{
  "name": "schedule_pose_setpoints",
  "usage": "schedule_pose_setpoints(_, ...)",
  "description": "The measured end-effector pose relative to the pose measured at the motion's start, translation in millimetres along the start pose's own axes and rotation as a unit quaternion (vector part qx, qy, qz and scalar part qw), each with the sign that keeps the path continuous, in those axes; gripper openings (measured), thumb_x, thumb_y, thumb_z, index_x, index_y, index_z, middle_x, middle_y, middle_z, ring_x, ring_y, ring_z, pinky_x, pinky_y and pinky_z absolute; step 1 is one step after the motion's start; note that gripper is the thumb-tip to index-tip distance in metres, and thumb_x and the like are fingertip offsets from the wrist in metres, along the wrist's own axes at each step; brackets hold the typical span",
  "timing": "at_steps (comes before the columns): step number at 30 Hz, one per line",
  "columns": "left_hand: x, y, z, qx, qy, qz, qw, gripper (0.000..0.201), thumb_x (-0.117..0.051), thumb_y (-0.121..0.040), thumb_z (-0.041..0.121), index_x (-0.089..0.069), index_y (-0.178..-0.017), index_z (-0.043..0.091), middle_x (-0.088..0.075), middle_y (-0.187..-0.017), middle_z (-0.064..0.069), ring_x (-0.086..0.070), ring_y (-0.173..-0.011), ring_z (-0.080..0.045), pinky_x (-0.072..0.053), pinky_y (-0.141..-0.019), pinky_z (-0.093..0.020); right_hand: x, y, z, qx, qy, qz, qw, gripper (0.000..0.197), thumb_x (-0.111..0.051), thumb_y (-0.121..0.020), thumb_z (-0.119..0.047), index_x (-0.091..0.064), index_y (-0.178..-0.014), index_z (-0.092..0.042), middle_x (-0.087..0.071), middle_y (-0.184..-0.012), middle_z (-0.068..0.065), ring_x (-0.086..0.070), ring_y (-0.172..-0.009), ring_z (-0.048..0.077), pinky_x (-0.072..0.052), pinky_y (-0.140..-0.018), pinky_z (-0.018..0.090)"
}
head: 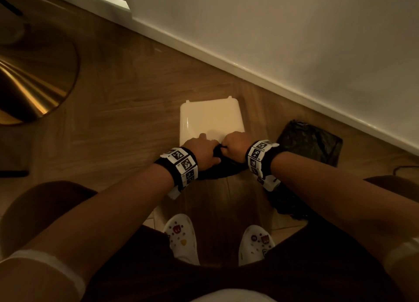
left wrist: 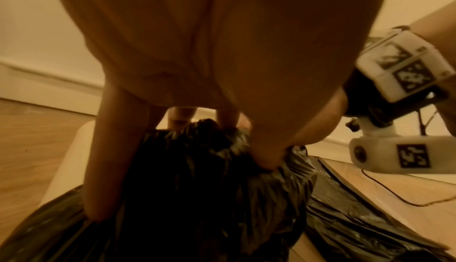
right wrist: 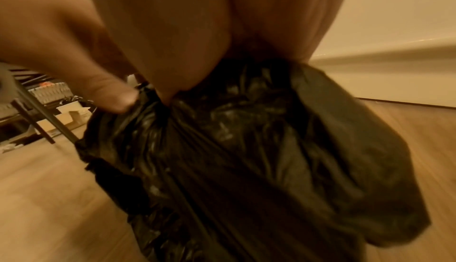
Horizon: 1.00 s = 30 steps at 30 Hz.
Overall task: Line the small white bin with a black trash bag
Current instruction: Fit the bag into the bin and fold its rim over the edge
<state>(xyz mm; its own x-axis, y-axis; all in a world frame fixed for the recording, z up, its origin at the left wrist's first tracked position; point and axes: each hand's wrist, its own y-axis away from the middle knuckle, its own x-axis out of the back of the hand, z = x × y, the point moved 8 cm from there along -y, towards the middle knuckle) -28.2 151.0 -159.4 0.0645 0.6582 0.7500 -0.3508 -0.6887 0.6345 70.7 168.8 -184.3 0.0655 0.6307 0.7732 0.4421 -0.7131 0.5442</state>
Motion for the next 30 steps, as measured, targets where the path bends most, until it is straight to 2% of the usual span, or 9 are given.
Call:
schedule_pose_setpoints(3, 1, -4, -4, 0.030, -0.003, -0.008, 1.000, 0.034, -0.048, -0.097, 0.039, -0.060, -0.124, 0.022, -0.047, -0.122, -0.014, -0.060, -0.097, -0.033, -0.048, -0.076, -0.035, 3, 2, 0, -0.004, -0.029, 0.032, 0.999, 0.039, -0.055, -0.092, -0.044, -0.075, -0.085, -0.010, -0.059, -0.074, 0.005, -0.064, -0.074, 0.027, -0.047, -0.063, 0.031)
schedule_pose_setpoints(6, -5, -6, -15, 0.069, 0.017, -0.015, 0.997, 0.031, -0.046, -0.097, 0.032, -0.063, -0.121, 0.021, -0.044, -0.124, -0.015, -0.054, -0.105, -0.036, -0.050, -0.089, -0.042, 14, 7, 6, -0.001, -0.100, 0.022, 0.995, 0.032, -0.066, -0.086, -0.041, -0.066, -0.108, -0.017, -0.048, -0.099, 0.000, -0.058, -0.086, 0.021, -0.049, -0.078, 0.031)
schedule_pose_setpoints(9, -8, -8, -20, 0.103, 0.027, -0.016, 0.994, 0.033, -0.045, -0.099, 0.032, -0.062, -0.126, 0.023, -0.043, -0.128, -0.015, -0.048, -0.114, -0.038, -0.046, -0.097, -0.043, 26, 17, 14, 0.031, -0.084, 0.013, 0.996, 0.054, -0.074, -0.077, -0.042, -0.054, -0.124, -0.023, -0.043, -0.114, -0.004, -0.053, -0.094, 0.016, -0.047, -0.085, 0.030)
schedule_pose_setpoints(12, -7, -10, -21, 0.109, 0.026, -0.029, 0.993, 0.035, -0.044, -0.100, 0.034, -0.061, -0.129, 0.027, -0.044, -0.130, -0.015, -0.045, -0.119, -0.039, -0.042, -0.102, -0.043, 13, 23, 10, 0.074, 0.035, -0.036, 0.996, 0.053, -0.074, -0.074, -0.045, -0.059, -0.120, -0.024, -0.057, -0.112, 0.002, -0.058, -0.097, 0.022, -0.051, -0.085, 0.039)
schedule_pose_setpoints(17, -5, -9, -29, 0.087, 0.110, -0.030, 0.990, 0.037, -0.052, -0.095, 0.038, -0.056, -0.128, 0.022, -0.053, -0.125, -0.014, -0.055, -0.110, -0.034, -0.049, -0.094, -0.043, 9, 19, 3, 0.064, 0.029, -0.036, 0.997, 0.023, -0.061, -0.087, -0.032, -0.067, -0.107, -0.022, -0.069, -0.101, 0.004, -0.063, -0.097, 0.027, -0.049, -0.084, 0.036)
schedule_pose_setpoints(21, 3, 0, -51, 0.092, 0.293, -0.084, 0.948, 0.076, -0.074, -0.077, 0.016, -0.027, -0.136, 0.017, -0.052, -0.122, -0.005, -0.059, -0.106, -0.028, -0.056, -0.089, -0.045, 6, 15, 3, 0.051, 0.047, -0.034, 0.997, 0.023, -0.052, -0.092, -0.038, -0.068, -0.095, -0.021, -0.069, -0.094, 0.004, -0.062, -0.095, 0.026, -0.040, -0.086, 0.036)
schedule_pose_setpoints(23, 10, 1, -55, 0.064, 0.254, -0.064, 0.963, 0.063, -0.073, -0.079, 0.013, -0.033, -0.128, 0.016, -0.054, -0.118, -0.006, -0.059, -0.103, -0.027, -0.056, -0.086, -0.044, 6, 15, 3, 0.050, 0.054, -0.028, 0.997, 0.025, -0.049, -0.094, -0.037, -0.066, -0.093, -0.020, -0.069, -0.094, 0.004, -0.062, -0.095, 0.026, -0.039, -0.089, 0.037)
schedule_pose_setpoints(26, 10, -2, -48, 0.026, 0.173, -0.002, 0.984, 0.033, -0.074, -0.083, 0.023, -0.056, -0.110, 0.016, -0.059, -0.112, -0.007, -0.060, -0.100, -0.024, -0.052, -0.083, -0.034, 8, 13, 4, 0.041, 0.038, -0.012, 0.998, 0.027, -0.050, -0.093, -0.035, -0.059, -0.114, -0.021, -0.068, -0.106, 0.004, -0.062, -0.102, 0.026, -0.038, -0.095, 0.039)
schedule_pose_setpoints(30, 5, -9, -45, 0.051, 0.178, 0.032, 0.982, 0.021, -0.061, -0.092, 0.011, -0.068, -0.112, 0.008, -0.066, -0.119, -0.009, -0.061, -0.110, -0.025, -0.043, -0.083, -0.025, 8, 10, 6, 0.038, 0.026, -0.016, 0.999, 0.028, -0.051, -0.092, -0.034, -0.057, -0.118, -0.025, -0.068, -0.110, 0.002, -0.061, -0.105, 0.024, -0.037, -0.096, 0.038)
